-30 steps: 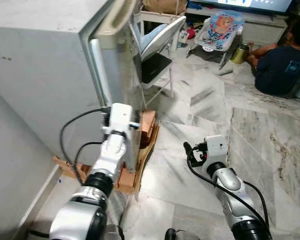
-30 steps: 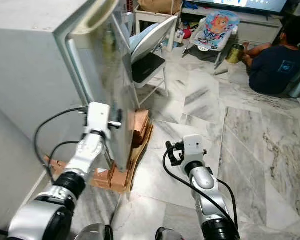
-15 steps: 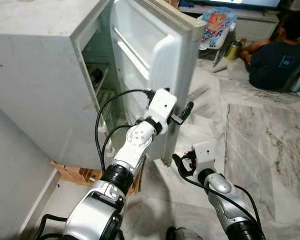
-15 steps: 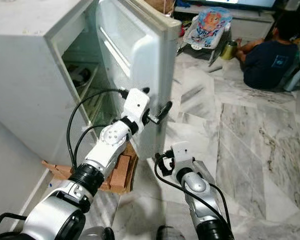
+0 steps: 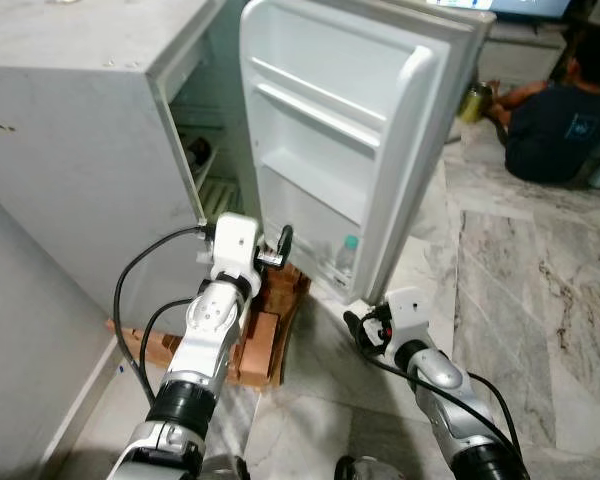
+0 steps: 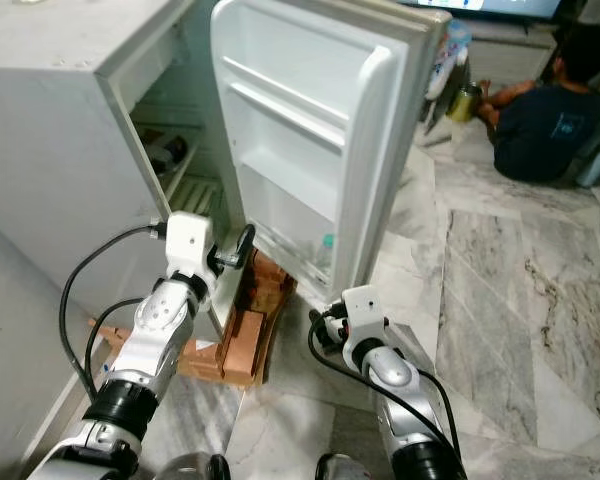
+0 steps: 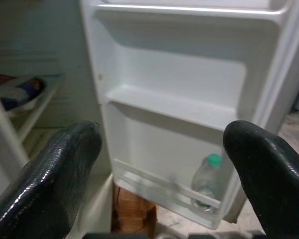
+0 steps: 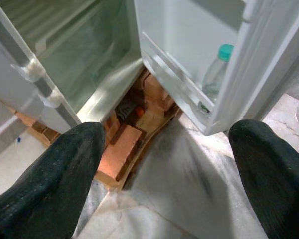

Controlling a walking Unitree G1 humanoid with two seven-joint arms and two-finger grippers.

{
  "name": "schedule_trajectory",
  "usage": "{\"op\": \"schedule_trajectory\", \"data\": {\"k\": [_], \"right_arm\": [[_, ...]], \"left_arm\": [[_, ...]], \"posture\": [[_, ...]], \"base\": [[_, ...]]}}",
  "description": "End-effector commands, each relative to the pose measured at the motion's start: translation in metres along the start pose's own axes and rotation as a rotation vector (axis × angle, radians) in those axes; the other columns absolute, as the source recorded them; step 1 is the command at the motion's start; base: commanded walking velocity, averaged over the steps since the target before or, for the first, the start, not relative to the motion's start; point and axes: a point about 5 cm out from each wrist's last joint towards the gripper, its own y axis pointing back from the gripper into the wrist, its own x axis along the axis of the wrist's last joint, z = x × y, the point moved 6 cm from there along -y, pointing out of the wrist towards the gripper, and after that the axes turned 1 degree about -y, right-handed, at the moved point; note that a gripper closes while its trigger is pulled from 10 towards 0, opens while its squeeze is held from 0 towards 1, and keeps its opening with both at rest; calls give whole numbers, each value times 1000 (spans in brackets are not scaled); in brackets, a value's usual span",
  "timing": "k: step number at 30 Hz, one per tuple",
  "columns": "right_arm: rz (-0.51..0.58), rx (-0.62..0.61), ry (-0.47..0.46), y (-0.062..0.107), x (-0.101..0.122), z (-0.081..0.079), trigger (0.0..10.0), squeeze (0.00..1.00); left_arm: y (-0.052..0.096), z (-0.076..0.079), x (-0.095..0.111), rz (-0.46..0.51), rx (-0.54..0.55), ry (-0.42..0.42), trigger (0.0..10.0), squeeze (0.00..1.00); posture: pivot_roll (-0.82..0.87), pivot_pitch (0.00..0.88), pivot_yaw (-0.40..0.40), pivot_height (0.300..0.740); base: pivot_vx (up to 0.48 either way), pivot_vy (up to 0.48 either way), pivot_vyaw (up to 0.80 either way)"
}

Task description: Restocking fridge

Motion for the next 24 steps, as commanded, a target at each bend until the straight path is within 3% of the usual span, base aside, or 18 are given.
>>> {"op": "schedule_trajectory", "data": {"k": [1, 6, 9, 11, 14, 16, 18, 24], "right_arm": [[-20, 0, 2, 0, -5, 0, 10000, 0], [-17, 4, 11, 0, -4, 0, 10000, 0], [21, -30, 19, 2, 3, 7, 10000, 0], [68, -65, 14, 4, 12, 14, 10000, 0], [81, -72, 15, 4, 14, 15, 10000, 0], [83, -72, 16, 4, 15, 15, 10000, 0], [94, -69, 23, 2, 18, 14, 10000, 0], [105, -64, 35, 1, 21, 13, 10000, 0]], "left_arm": [[2, 5, 4, 10, 2, 3, 10000, 0], [8, 8, 2, -1, -13, -32, 10000, 0], [14, -2, -7, -29, 17, -47, 10000, 0], [24, -18, -18, -65, 70, -57, 10000, 0], [28, -25, -22, -79, 94, -64, 10000, 0], [30, -29, -24, -86, 106, -72, 10000, 0], [35, -45, -27, -110, 174, -93, 10000, 0], [37, -59, -30, -131, 234, -105, 10000, 0]], "posture": [[-32, 44, 14, 740], [-38, 45, 16, 740], [-42, 46, 20, 740], [-44, 49, 22, 740], [-42, 50, 20, 740], [-42, 50, 20, 740], [-39, 50, 17, 740], [-35, 49, 10, 740]], "base": [[0, -420, -631], [0, -446, -620], [0, -440, 0], [0, -431, 0], [0, -428, 0], [285, -382, 0], [386, -165, 0], [453, 0, 0]]}}
